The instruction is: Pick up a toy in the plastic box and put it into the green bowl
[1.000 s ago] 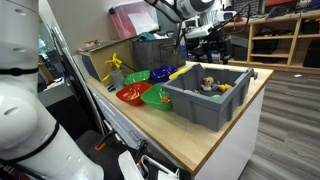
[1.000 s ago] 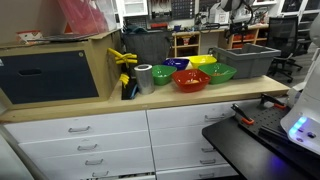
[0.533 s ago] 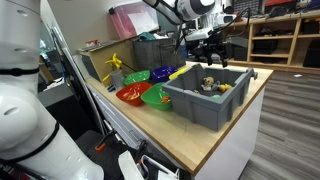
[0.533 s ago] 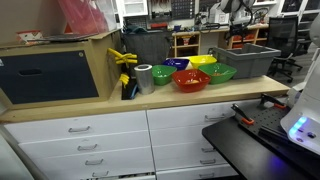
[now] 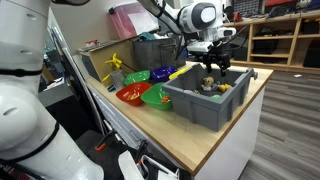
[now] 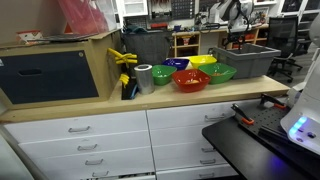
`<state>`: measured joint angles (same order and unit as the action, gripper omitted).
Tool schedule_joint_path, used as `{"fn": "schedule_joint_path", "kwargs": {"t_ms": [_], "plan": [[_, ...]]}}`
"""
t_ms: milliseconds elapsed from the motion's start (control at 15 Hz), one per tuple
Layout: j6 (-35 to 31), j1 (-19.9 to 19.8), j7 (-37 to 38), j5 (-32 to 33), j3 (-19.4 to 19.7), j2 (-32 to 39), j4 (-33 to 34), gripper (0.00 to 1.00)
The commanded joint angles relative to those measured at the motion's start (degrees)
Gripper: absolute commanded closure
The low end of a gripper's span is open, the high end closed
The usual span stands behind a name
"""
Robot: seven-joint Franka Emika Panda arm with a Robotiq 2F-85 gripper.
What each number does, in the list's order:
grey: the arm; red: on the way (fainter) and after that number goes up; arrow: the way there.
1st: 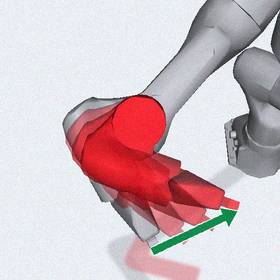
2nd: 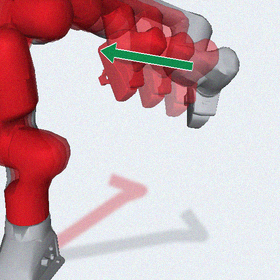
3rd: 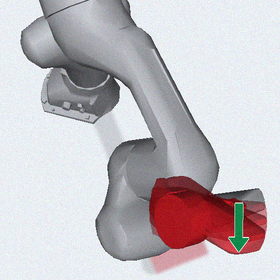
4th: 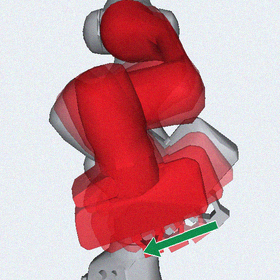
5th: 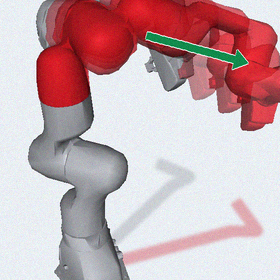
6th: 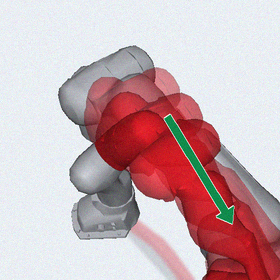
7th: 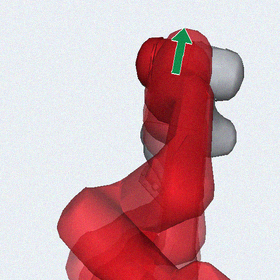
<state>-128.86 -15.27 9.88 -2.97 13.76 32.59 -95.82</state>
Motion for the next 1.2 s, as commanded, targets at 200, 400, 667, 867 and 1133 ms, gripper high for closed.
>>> {"fn": "schedule_joint_path", "kwargs": {"t_ms": [200, 400, 667, 867, 1133], "plan": [[-4.08, -1.14, 1.33, -5.66, -1.24, 1.59, -0.85, 0.00], [-4.90, -1.29, 1.77, -7.66, -1.86, 2.36, -1.40, 0.00], [-8.68, -0.93, 1.21, -9.32, -2.83, 2.89, -2.33, 0.00], [-13.45, -0.84, 1.31, -10.24, -3.61, 3.15, -3.27, 0.00], [-16.49, -0.86, 2.35, -11.28, -3.78, 4.00, -4.34, 0.00]]}}
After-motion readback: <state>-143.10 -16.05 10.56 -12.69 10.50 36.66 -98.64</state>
